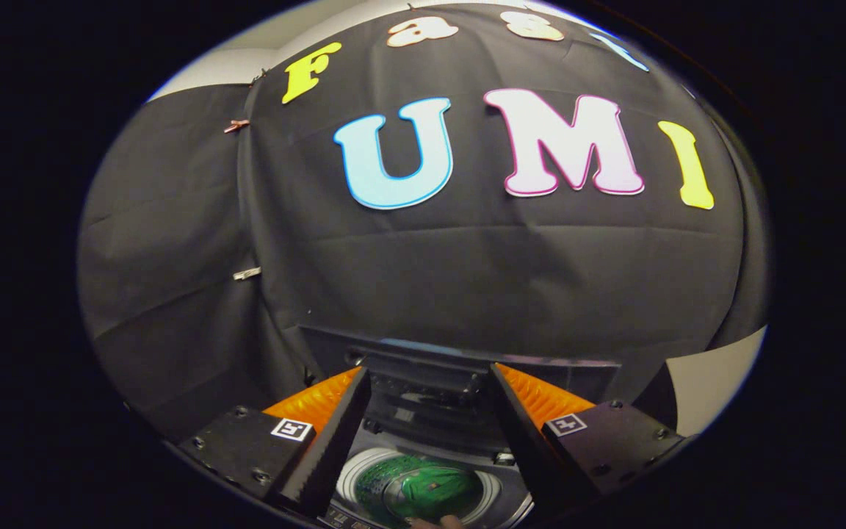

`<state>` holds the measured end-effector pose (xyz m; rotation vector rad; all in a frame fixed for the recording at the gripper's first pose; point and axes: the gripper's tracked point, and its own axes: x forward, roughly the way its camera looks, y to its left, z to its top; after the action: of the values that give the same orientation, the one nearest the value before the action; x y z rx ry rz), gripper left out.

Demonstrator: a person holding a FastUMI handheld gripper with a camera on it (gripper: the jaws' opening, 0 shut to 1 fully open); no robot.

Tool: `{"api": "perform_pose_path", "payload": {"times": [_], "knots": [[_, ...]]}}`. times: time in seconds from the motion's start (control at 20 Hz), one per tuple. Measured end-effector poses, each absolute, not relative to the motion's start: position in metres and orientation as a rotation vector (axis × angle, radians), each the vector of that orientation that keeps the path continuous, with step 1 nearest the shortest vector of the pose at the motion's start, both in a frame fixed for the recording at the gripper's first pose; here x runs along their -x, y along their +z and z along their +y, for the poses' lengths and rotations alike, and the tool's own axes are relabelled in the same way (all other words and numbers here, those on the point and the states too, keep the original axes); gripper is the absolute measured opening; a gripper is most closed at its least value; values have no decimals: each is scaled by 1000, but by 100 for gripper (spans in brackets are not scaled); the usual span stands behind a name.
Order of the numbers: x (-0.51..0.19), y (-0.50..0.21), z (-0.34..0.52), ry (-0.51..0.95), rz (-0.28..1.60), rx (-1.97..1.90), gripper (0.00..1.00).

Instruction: Put the clothes into the washing machine and then close the washing machine lid.

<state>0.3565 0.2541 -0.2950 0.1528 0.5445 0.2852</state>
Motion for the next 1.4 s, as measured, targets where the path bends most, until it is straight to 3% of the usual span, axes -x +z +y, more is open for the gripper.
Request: {"api": "perform_pose_path", "payload": {"times": [0.45,1.4], "knots": [[-391,-302,199,97,519,-138,99],[-404,-320,173,-12,581,-110,98]]}}
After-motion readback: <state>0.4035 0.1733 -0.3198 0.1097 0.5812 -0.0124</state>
